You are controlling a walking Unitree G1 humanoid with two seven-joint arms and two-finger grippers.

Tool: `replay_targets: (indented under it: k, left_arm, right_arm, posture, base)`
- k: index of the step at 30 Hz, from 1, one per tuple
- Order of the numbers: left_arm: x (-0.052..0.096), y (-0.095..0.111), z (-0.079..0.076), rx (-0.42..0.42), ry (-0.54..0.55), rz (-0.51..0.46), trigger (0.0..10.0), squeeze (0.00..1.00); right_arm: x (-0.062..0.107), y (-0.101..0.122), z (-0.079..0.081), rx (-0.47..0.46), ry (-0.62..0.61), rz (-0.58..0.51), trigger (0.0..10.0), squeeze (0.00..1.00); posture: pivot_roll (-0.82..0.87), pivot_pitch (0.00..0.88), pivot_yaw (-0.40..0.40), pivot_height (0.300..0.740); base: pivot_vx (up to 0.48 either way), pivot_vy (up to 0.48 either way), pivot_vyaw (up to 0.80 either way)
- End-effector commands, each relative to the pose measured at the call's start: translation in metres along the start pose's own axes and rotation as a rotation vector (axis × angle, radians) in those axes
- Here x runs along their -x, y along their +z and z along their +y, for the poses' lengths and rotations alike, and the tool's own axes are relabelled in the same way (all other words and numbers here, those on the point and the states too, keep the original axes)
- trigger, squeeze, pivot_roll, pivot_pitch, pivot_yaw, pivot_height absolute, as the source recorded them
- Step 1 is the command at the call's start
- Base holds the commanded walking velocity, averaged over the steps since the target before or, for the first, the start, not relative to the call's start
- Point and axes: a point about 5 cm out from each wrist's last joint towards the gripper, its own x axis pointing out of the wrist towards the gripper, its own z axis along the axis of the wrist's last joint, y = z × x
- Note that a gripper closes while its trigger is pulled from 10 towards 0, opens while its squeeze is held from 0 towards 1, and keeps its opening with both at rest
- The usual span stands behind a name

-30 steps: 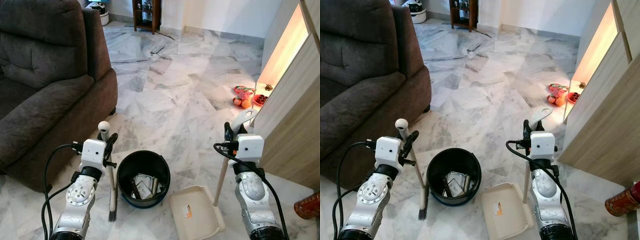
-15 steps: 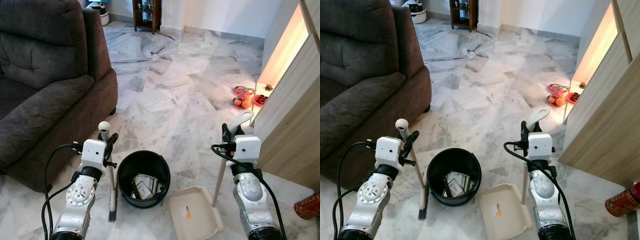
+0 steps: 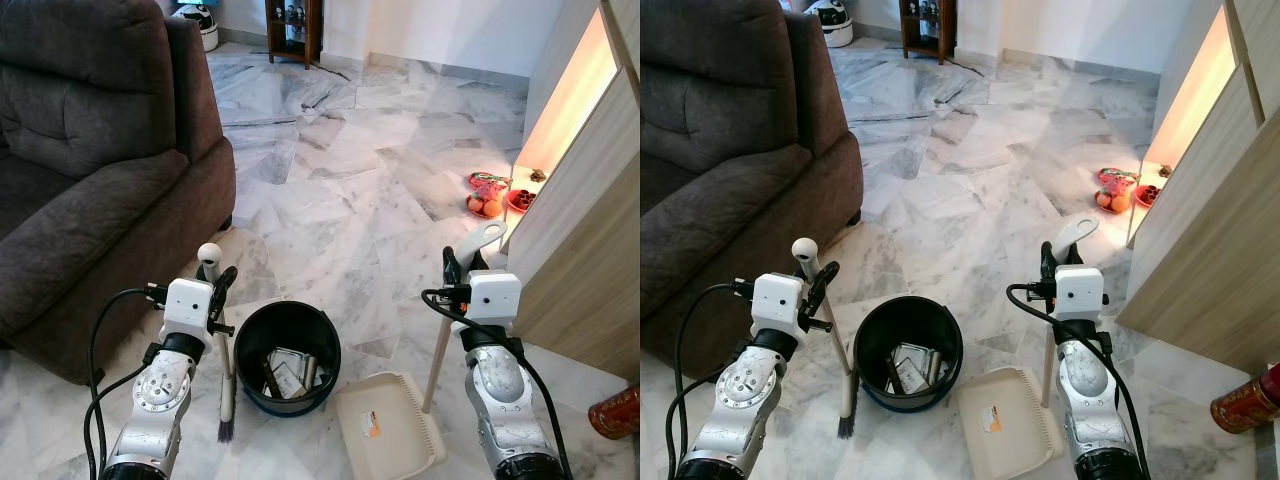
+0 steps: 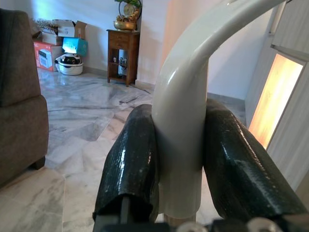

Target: Sweep floor

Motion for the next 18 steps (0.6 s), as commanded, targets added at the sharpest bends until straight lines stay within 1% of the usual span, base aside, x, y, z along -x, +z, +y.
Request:
replay_targets:
  k: [1,3,18]
  left_arm:
    - [-0.0033,0.0101,0.0008,-0.011,-0.004,-0.052,10.0,0.0]
    - [-0.0033,0.0102,0.0008,-0.011,-0.004,-0.052,10.0,0.0]
    - [-0.0044,0.0112,0.001,-0.01,0.002,-0.056,10.0,0.0]
  right_arm:
    - [-0.0057,0.007,-0.0013,0.003,-0.003,-0.038,10.0,0.0]
    - [-0.0059,0.0071,-0.0014,0.004,-0.003,-0.039,10.0,0.0]
    - [-0.0081,0.0085,-0.0009,0.004,0.001,-0.042,10.0,0.0]
  posture:
    - [0.0,0.066,0.003,0.74]
    - [0.0,0.066,0.003,0.74]
    - [0.0,0.082,0.001,0.74]
  base:
    - [0.0,0.0,0.0]
    - [0.0,0.0,0.0]
    - [-0.264,0.0,0.0]
